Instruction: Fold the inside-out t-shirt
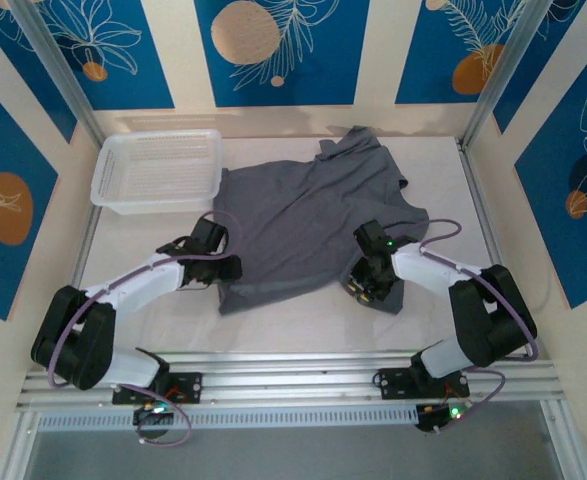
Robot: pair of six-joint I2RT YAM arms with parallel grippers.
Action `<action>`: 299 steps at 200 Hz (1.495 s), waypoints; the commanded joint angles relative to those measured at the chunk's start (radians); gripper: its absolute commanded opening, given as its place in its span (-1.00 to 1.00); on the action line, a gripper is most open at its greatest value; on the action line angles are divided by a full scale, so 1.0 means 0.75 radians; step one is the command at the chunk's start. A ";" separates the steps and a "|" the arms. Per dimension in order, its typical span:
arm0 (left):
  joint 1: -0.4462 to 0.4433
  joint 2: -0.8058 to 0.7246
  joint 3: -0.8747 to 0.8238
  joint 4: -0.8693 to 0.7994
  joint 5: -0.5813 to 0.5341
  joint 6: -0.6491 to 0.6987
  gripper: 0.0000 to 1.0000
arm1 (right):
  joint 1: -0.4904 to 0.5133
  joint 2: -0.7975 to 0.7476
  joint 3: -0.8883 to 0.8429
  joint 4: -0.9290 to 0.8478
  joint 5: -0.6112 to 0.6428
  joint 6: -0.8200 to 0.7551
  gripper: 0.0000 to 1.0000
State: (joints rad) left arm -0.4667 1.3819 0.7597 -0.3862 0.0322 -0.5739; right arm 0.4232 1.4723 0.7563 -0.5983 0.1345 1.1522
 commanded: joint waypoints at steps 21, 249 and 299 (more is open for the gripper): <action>0.005 -0.034 -0.013 -0.039 -0.020 0.012 -0.09 | -0.006 0.005 -0.032 -0.016 -0.002 0.015 -0.44; -0.268 -0.325 -0.250 -0.255 -0.012 -0.589 -0.31 | 0.025 -0.568 0.071 -0.180 0.202 -0.160 -1.00; -0.269 -0.203 -0.294 -0.059 0.025 -0.759 -0.30 | 0.031 -0.583 0.070 -0.191 0.202 -0.158 -1.00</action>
State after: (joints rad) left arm -0.6636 1.1919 0.5587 -0.5312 0.0074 -1.0443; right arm 0.4385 1.0489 0.8005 -0.7269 0.2710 1.0424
